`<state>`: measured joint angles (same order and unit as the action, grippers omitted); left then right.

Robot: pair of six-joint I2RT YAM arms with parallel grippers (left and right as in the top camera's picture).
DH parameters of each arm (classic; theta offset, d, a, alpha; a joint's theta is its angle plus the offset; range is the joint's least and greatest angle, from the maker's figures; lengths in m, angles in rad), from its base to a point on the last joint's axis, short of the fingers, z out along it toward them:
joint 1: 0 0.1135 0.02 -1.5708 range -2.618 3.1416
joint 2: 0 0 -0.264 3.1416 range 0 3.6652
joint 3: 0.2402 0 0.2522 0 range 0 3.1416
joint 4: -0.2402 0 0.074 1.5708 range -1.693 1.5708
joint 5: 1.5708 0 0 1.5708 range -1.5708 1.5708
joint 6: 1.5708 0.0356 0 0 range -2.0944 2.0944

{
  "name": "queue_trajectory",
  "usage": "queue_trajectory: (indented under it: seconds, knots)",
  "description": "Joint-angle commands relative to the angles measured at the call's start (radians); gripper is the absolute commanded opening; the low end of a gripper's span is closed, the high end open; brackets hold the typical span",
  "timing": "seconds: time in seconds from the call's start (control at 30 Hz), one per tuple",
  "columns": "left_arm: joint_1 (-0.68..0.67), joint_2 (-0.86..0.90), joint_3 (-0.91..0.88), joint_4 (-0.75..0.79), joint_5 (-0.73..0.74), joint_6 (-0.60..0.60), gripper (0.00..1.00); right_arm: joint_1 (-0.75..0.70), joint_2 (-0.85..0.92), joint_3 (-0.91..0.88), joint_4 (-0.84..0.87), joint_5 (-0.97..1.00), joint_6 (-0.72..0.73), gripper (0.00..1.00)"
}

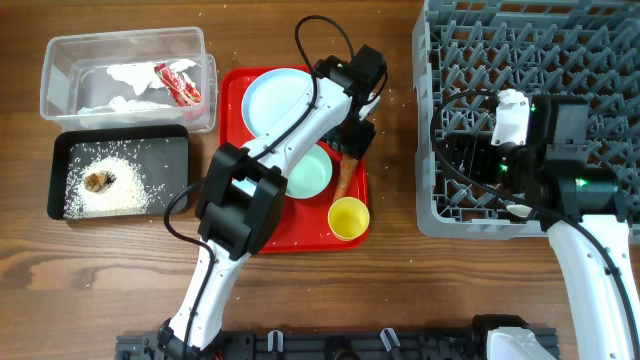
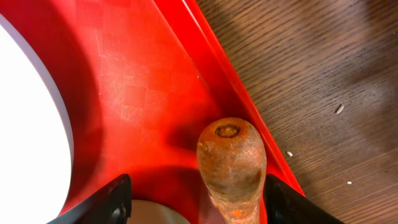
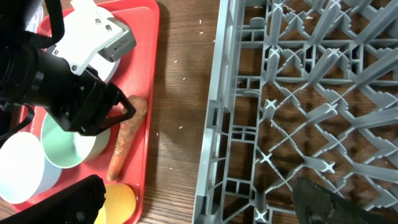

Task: Sort waste into correct bins and load items into the dishwasher rack
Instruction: 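Move the left gripper to the carrot and grasp its top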

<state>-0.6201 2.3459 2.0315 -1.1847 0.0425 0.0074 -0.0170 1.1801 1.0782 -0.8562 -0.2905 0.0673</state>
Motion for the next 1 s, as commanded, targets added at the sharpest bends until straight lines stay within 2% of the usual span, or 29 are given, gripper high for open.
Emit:
queue_trajectory:
  seconds: [0.0,0.3,0.57,0.77,0.87,0.97]
  knots:
    - [-0.002,0.011,-0.003,-0.028,0.010,0.037,0.62,-0.003,0.008,0.023,-0.002,0.010,0.011,0.99]
    - [-0.021,0.011,-0.013,-0.036,0.028,0.003,0.63,-0.003,0.008,0.023,-0.010,0.010,0.011,0.99]
    - [-0.050,0.011,-0.122,0.043,0.027,-0.093,0.64,-0.003,0.008,0.023,-0.009,0.010,0.011,0.99]
    - [-0.047,0.011,-0.149,0.060,0.027,-0.110,0.41,-0.003,0.008,0.023,-0.008,0.010,0.011,0.99]
    - [-0.047,0.011,-0.148,0.063,0.028,-0.121,0.22,-0.003,0.008,0.023,-0.008,0.010,0.011,0.99]
    - [-0.047,0.008,-0.124,0.048,0.028,-0.121,0.09,-0.003,0.008,0.023,-0.008,0.010,0.011,0.99]
